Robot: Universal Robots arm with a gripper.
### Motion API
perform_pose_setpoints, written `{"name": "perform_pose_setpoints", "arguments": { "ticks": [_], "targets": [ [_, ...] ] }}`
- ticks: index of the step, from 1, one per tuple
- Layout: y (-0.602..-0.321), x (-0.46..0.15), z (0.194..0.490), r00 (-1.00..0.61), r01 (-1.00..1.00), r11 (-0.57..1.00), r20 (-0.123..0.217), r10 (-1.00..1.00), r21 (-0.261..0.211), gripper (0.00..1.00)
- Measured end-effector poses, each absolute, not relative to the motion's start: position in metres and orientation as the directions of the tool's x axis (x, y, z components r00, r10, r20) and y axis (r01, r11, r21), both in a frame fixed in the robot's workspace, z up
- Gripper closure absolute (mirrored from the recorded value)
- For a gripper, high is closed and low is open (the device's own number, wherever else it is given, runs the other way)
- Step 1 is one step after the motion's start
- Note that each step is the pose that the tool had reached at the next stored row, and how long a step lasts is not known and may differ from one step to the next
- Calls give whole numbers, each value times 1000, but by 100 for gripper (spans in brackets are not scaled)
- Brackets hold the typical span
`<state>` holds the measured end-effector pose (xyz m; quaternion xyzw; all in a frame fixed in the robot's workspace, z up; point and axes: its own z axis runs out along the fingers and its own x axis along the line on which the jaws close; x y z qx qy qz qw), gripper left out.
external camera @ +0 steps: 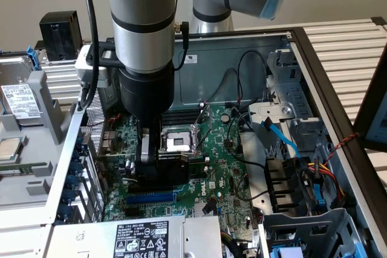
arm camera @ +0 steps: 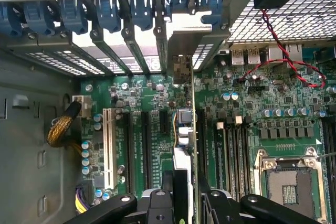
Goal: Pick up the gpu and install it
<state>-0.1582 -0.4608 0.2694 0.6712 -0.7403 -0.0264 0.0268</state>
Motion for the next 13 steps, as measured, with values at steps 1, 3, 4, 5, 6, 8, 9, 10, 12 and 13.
{"name": "perform_pose_setpoints", "arguments": {
  "ticks": [1, 3, 4, 5, 6, 8, 9, 10, 12, 13],
  "targets": [
    [-461, -158, 269, -98, -992, 98, 4, -995, 75, 73],
    [-460, -158, 269, -97, -992, 97, 4, -995, 75, 73],
    [-460, -158, 269, -97, -992, 98, 4, -995, 75, 73],
    [-460, -158, 269, -97, -992, 98, 4, -995, 75, 73],
    [-460, -158, 269, -97, -992, 97, 4, -995, 75, 73],
    [-460, -158, 269, -97, -992, 97, 5, -995, 75, 73],
    [-460, -158, 269, -95, -993, 95, 5, -995, 75, 73],
    [-460, -158, 269, -93, -993, 93, 4, -996, 75, 73],
    [-459, -158, 269, -84, -994, 84, 4, -996, 75, 73],
    [-459, -158, 269, -81, -994, 81, 4, -997, 75, 73]
  ]
}}
